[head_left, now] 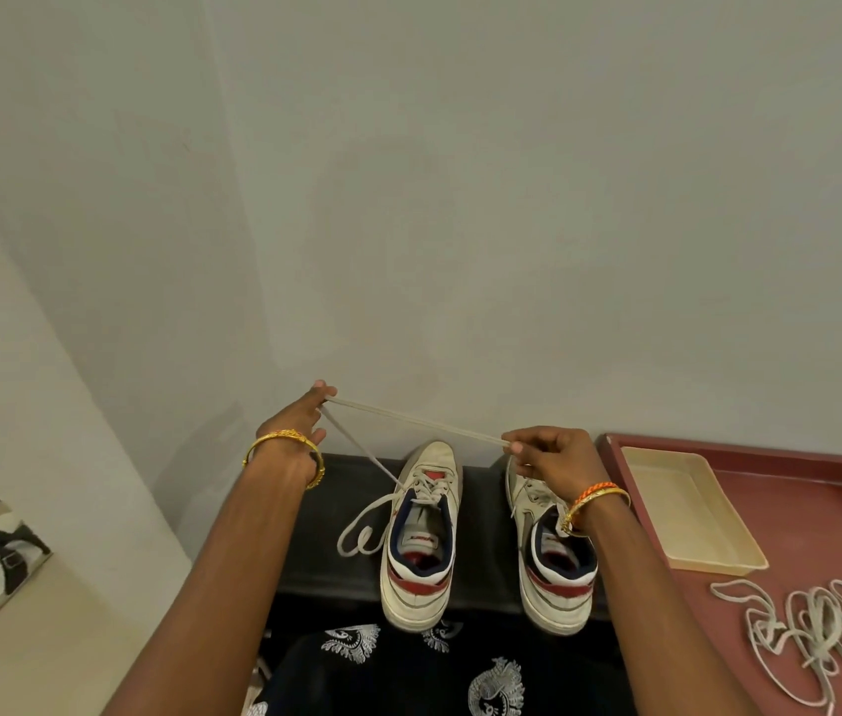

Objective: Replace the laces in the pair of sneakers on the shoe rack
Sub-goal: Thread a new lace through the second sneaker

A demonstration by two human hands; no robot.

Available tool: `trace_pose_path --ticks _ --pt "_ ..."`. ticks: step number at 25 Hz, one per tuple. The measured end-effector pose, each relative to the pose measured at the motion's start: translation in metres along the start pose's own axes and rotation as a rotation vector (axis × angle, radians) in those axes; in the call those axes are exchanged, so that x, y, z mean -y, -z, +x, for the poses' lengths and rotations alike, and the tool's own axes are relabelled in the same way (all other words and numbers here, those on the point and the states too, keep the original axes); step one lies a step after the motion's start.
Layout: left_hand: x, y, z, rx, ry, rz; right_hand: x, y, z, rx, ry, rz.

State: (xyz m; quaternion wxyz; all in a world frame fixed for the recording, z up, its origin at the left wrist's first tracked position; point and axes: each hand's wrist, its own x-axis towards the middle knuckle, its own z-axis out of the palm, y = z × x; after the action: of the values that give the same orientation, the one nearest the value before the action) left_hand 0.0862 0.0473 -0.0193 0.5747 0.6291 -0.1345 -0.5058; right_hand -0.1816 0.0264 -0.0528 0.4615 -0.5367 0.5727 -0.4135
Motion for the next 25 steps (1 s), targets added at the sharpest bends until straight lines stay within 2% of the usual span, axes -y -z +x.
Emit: trace_pose_path --ticks 1,3,4,5,6,7,9,10,15,18,20,25 --pt "0.001 0.003 0.003 -0.038 0.011 0.040 0.000 0.000 0.000 -0.001 -0.005 0.026" --pt "0.005 0.006 0.002 -0.197 -0.006 0.284 0.003 -0.005 -0.001 -0.008 -0.009 0.025" --pt "0.010 0.005 -0.003 -0.273 -0.071 0.438 0.005 -0.011 -0.001 -0.012 0.011 -0.023" --pt "0.016 0.001 -0.006 -0.273 -0.200 0.531 0.007 -0.018 0.000 0.000 0.046 -0.087" --pt "0.021 -0.006 -0.008 -0.173 -0.333 0.567 0.009 -0.027 0.001 0.027 0.078 -0.139" --pt "0.027 -0.015 -0.011 0.020 -0.414 0.609 0.010 -0.037 0.002 0.065 0.100 -0.173" --pt "0.041 -0.032 -0.015 0.376 -0.445 0.750 0.010 -0.055 0.004 0.133 0.111 -0.171" --pt "0.047 -0.038 -0.012 0.438 -0.444 0.799 0.009 -0.061 0.004 0.140 0.099 -0.148" --pt "0.080 -0.040 0.022 0.330 -0.366 0.927 -0.025 -0.077 0.013 0.066 -0.011 -0.116" --pt "0.105 -0.042 0.026 0.186 -0.395 1.171 -0.063 -0.082 0.017 0.146 -0.173 -0.410" --pt "0.120 -0.045 0.024 0.095 -0.447 1.322 -0.080 -0.085 0.015 0.134 -0.211 -0.455" --pt "0.151 -0.048 0.031 0.079 -0.422 1.227 -0.092 -0.086 0.016 0.022 -0.219 -0.379"
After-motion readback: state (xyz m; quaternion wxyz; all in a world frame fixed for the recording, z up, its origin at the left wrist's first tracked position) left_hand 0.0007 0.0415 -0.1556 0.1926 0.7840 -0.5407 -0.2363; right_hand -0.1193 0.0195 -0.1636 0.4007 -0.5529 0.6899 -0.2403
